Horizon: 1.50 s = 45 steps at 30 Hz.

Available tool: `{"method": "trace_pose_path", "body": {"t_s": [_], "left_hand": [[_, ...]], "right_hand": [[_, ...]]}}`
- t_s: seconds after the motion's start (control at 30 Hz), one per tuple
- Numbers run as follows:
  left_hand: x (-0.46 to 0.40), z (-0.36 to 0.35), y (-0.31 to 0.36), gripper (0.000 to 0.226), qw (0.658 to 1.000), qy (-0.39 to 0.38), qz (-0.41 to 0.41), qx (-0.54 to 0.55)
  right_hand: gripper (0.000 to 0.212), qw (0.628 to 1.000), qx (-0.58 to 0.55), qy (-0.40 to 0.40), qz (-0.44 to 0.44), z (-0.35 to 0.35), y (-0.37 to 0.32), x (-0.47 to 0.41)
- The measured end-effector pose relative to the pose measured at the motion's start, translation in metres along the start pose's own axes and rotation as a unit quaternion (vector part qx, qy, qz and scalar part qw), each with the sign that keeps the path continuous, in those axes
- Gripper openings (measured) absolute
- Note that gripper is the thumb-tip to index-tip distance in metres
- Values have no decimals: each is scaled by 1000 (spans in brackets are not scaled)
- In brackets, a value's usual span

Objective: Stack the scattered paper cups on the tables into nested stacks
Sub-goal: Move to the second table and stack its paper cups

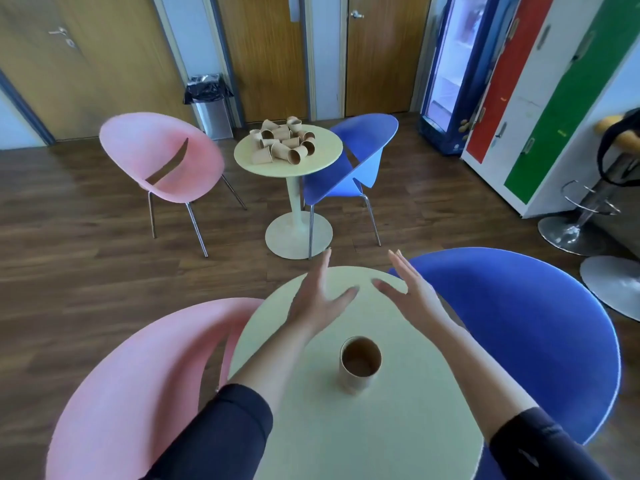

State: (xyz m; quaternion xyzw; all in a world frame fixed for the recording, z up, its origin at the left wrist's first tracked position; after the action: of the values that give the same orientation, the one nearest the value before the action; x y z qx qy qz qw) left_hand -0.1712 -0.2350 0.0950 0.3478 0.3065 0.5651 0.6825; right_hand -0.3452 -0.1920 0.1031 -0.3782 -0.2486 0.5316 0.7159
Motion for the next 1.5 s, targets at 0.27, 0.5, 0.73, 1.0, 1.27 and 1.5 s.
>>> {"method": "trace_pose_path", "body": {"t_s": [0.27,0.5,0.73,1.0,1.27,1.5], "left_hand": [[-58,84,173,79,981,114,-156,23],[-57,88,245,77,960,140,-238,35],[-48,96,225,82,962,170,-208,57],[7,186,139,80,953,279,-119,-3],[139,330,24,80,896,440,3,-60],[255,451,-42,80,858,503,52,-89]], "right_hand": [[72,980,-8,168,107,133,-125,-40],[67,963,-30,228,141,195,-152,-30],[65,968,-51,197,145,181,-147,-32],[68,978,-81,60,184,61,-194,-32],[64,950,-109,-92,277,-94,-300,50],[64,909,-150,-163,354,-204,-406,162]]}}
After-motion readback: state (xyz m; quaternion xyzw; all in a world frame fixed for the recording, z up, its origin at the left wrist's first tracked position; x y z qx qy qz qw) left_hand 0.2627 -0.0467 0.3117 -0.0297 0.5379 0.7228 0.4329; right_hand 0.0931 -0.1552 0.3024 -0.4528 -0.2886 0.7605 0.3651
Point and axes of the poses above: each hand's wrist, its own x-axis away from the middle knuckle, its own z-axis out of the back of the hand, y = z × x, the point moved 10 cm from there along -x, towards the middle knuckle, and after that the axes turned 8 degrees about y, right-handed, at the moved point
